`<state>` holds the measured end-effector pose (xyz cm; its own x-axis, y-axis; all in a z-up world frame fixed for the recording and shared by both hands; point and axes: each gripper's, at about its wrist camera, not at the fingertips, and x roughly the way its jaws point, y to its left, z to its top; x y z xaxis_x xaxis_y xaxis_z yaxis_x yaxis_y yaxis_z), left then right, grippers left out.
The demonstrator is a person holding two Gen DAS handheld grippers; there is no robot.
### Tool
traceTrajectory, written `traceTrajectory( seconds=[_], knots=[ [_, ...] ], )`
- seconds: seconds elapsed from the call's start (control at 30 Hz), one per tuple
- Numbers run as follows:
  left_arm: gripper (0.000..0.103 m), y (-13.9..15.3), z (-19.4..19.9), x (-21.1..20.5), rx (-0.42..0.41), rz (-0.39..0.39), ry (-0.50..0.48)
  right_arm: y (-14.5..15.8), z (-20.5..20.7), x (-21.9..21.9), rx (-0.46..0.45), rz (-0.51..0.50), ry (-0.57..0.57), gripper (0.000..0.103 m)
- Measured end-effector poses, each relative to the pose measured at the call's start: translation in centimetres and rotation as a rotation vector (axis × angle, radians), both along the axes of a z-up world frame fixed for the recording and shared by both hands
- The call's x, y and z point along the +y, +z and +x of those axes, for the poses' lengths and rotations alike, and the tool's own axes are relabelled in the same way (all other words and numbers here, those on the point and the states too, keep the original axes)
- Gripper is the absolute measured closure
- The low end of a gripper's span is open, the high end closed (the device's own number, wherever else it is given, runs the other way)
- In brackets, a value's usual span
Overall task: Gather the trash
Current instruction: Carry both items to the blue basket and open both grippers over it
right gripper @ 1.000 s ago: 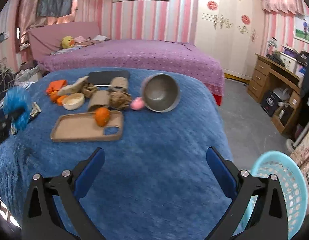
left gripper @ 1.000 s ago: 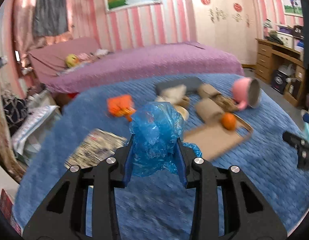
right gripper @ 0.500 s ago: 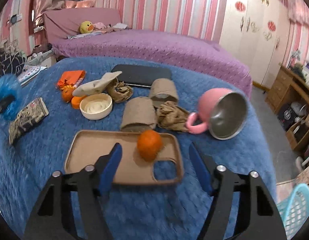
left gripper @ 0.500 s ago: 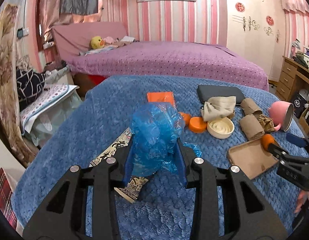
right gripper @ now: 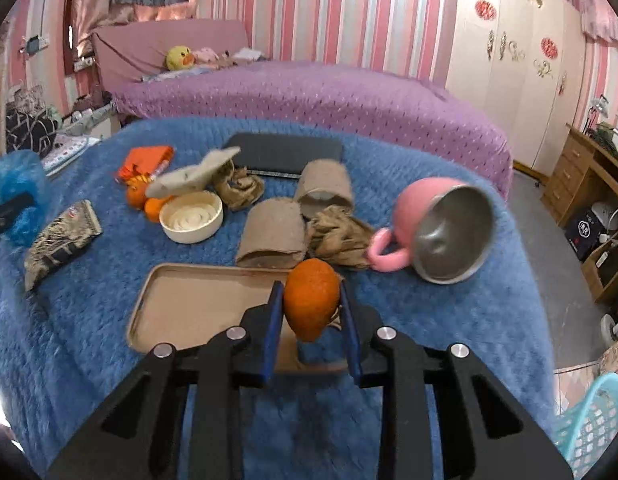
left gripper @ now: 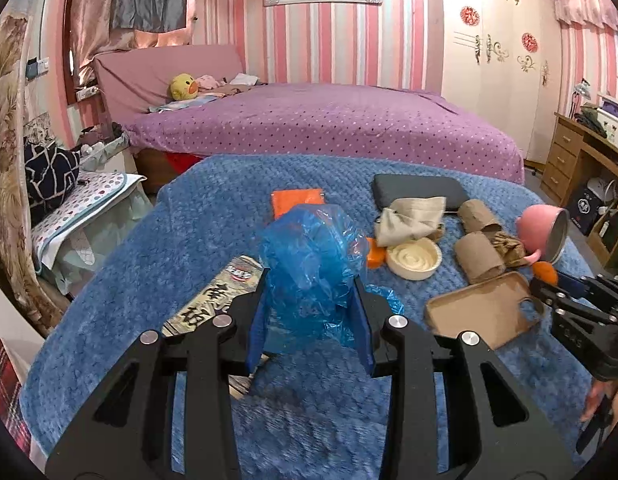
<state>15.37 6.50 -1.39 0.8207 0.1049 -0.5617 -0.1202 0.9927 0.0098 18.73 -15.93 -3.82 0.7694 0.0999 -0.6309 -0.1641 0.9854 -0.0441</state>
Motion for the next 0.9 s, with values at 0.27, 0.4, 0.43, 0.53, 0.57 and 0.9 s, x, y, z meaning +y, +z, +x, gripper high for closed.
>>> traceTrajectory(
  seconds=[0.27, 0.4, 0.43, 0.53, 0.57, 0.9],
  knots=[
    [0.068, -0.6, -1.2, -5.2, 0.025, -0.021, -0.072, 2.6, -6.2, -8.9, -0.028, 0.035, -0.109, 0.075],
    [0.068, -0.4, -2.7, -8.6, 0.002, 0.021, -0.121, 3.2, -8.9, -13.3, -0.043, 0.055, -0.177, 0.075],
    [0.068, -0.4, -3.0, -9.1, -0.002, 0.02, -0.133, 3.4, -9.8, -14.5, -0.058, 0.061, -0.199, 0.075],
    [0.068, -0.1, -4.0, -10.9, -0.009, 0.016, -0.185, 3.6, -11.5, -17.7, -0.083, 0.082, -0.247, 0.075],
    [0.068, 0.1, -4.4, -11.4, -0.013, 0.023, -0.198, 3.7, -11.8, -18.8, -0.085, 0.09, -0.256, 0.075],
    [0.068, 2.0, -6.2, -20.6, -0.056, 0.006, -0.334, 2.1, -13.9, -28.4, -0.057, 0.065, -0.366, 0.075]
  ],
)
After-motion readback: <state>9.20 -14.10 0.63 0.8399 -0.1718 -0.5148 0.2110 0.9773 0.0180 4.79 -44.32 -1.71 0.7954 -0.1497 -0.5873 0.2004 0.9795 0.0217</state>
